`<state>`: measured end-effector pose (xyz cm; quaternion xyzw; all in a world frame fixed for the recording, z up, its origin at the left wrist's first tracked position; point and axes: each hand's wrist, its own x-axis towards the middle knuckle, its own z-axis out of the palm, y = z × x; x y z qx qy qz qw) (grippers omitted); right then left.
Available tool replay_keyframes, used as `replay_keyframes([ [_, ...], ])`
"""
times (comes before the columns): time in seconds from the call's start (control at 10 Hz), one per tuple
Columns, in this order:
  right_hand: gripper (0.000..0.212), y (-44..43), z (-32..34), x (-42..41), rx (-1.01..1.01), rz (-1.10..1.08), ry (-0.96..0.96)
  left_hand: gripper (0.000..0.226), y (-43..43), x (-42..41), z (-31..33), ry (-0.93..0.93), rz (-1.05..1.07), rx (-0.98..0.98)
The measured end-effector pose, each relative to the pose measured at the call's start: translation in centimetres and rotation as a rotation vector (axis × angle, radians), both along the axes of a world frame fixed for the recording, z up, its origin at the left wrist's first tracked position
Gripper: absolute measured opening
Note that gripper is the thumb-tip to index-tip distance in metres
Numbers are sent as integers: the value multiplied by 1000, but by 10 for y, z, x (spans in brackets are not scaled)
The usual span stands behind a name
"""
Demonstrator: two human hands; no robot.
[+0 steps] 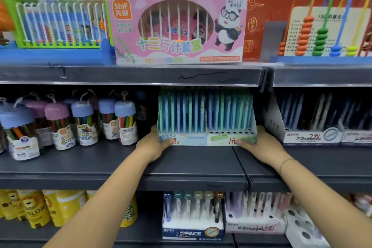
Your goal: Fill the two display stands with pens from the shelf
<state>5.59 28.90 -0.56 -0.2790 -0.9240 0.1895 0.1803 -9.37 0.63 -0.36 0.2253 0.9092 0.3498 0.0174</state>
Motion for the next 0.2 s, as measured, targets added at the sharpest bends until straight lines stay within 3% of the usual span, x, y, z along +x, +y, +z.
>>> replay_keyframes([
  [0.2,85,-1,-3,1,-16,14,3,96,-4,6,3,-14,-1,50],
])
